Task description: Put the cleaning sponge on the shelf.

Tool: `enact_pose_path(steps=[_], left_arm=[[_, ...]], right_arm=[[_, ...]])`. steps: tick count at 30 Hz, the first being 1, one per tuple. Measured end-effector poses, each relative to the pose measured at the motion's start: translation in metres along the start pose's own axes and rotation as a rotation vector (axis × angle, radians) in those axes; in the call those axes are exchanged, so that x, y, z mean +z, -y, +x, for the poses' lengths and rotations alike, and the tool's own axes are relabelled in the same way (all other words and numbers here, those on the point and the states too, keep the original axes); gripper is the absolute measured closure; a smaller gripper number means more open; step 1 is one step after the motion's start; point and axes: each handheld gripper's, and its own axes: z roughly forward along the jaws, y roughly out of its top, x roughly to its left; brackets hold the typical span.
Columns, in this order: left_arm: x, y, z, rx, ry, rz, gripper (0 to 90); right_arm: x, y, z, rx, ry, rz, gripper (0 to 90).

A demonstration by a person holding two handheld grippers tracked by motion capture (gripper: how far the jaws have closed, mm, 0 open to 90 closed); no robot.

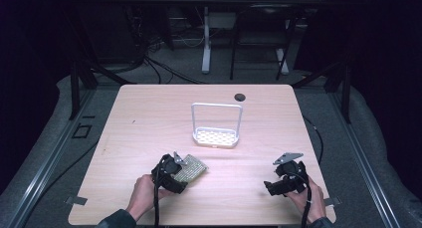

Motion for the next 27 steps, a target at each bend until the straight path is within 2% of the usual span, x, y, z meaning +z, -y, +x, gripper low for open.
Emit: enact_pose_path(steps=[8,14,20,27], left_arm=[[-0.006,0.0,0.001,-0.001,0.0,-0.027,38.6],[-0.008,-0.001,0.0,0.017,0.009,-0.045,38.2],[-0.016,-0.004,-0.004,0.034,-0.006,-0.082,38.2],[-0.019,-0.007,-0.001,0.028,-0.021,-0.092,38.2]], right_arm=[[-0.001,0.0,0.001,-0.008,0.0,0.003,7.6],[0.0,0.0,0.0,-0.001,-0.002,-0.001,8.5],[-0.001,0.0,0.001,-0.016,-0.001,0.016,8.7],[-0.002,0.0,0.0,-0.002,0.003,0.01,9.1]])
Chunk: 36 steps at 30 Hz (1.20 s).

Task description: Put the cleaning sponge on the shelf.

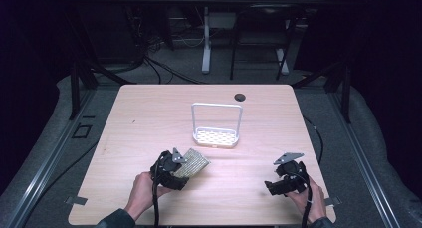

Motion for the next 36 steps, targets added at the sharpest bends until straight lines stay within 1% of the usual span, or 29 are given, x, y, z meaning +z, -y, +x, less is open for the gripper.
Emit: enact_pose_path(steps=[2,5,9,14,16,17,19,23,26,29,30,31,34,36], left_arm=[[-0.001,-0.001,0.001,-0.002,-0.003,-0.004,38.2],[-0.002,-0.004,0.0,-0.004,-0.006,-0.018,38.1],[0.0,-0.01,0.0,-0.002,-0.007,-0.029,37.9],[0.002,-0.018,-0.002,0.016,-0.014,-0.037,37.8],[0.002,-0.021,-0.003,0.019,-0.013,-0.04,37.8],[0.003,-0.022,-0.003,0.02,-0.017,-0.04,37.8],[0.004,-0.026,-0.002,0.019,-0.009,-0.043,37.8],[0.007,-0.03,-0.003,0.026,-0.008,-0.041,37.8],[0.006,-0.035,-0.004,0.031,-0.013,-0.054,37.8],[0.004,-0.039,-0.004,0.033,-0.015,-0.066,37.9],[0.005,-0.04,-0.004,0.033,-0.015,-0.072,38.0],[0.005,-0.042,-0.003,0.035,-0.015,-0.066,38.1],[0.007,-0.045,-0.002,0.037,-0.017,-0.066,38.3],[0.008,-0.048,-0.002,0.036,-0.021,-0.07,38.2]], right_arm=[[0.0,0.0,0.001,0.001,-0.001,0.004,9.2],[-0.001,0.0,0.003,-0.01,0.003,-0.001,9.5],[-0.001,-0.001,0.002,-0.004,-0.001,-0.004,11.0],[0.0,-0.001,0.003,-0.014,-0.001,0.001,11.0],[0.0,0.0,0.003,-0.01,0.002,-0.001,11.0],[0.0,-0.001,0.002,-0.003,-0.003,0.007,10.9],[0.0,-0.001,0.001,0.003,-0.006,0.009,10.9],[0.001,-0.001,0.001,0.005,-0.007,0.014,10.9],[0.002,0.0,0.002,-0.005,-0.005,0.014,10.8],[0.002,0.0,0.002,-0.004,-0.008,0.01,10.9],[0.002,0.0,0.002,0.0,-0.01,0.02,10.9],[0.002,0.0,0.002,-0.001,-0.005,0.021,10.9],[0.002,0.0,0.001,0.007,-0.009,0.021,11.0],[0.002,0.0,0.001,0.003,-0.006,0.022,11.1]])
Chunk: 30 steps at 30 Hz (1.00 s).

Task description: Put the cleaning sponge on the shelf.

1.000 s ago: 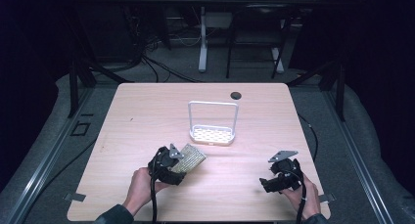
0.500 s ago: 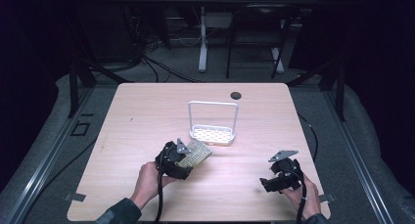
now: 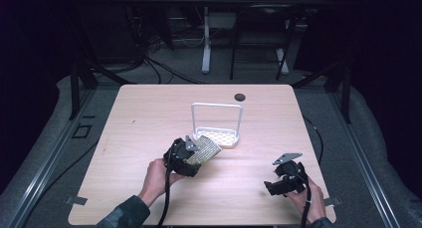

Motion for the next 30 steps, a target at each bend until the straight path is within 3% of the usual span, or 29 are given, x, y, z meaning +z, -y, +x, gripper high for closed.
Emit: enact_pose_path(steps=[16,30], left_arm=[[0.008,-0.017,0.001,0.004,0.003,-0.022,38.4],[0.017,-0.032,0.004,0.008,-0.005,-0.043,38.6]], right_arm=[[0.001,-0.001,0.004,-0.018,-0.01,0.007,11.3],[0.0,0.0,0.002,-0.006,-0.011,0.003,11.4]])
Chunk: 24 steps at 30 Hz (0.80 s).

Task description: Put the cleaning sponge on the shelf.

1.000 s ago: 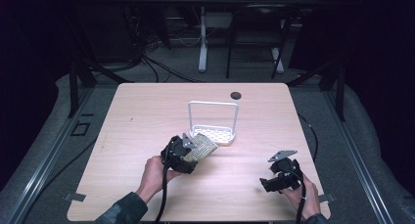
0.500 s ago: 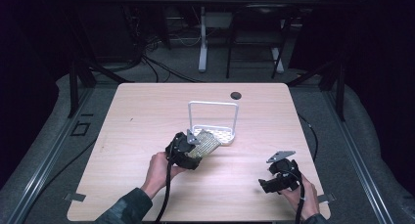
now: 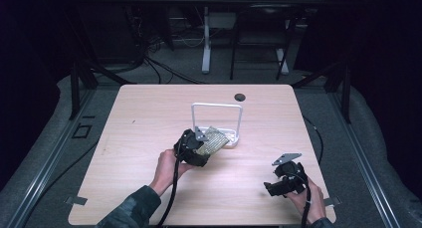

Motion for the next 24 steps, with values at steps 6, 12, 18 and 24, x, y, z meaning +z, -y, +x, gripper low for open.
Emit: enact_pose_path(steps=[6,12,18,24], left_arm=[[0.006,-0.005,0.003,-0.003,-0.015,-0.006,38.6],[0.012,-0.008,0.004,-0.006,-0.033,-0.003,38.6],[0.02,-0.015,0.009,-0.025,-0.047,0.0,38.4],[0.028,-0.018,0.01,-0.019,-0.063,0.005,37.7]], right_arm=[[0.0,0.0,0.0,-0.007,-0.001,-0.002,11.0],[-0.001,0.0,0.0,-0.005,0.002,-0.003,11.0],[-0.001,0.0,0.001,-0.005,0.002,-0.004,10.6],[-0.001,0.0,0.0,-0.007,0.0,-0.004,10.4]])
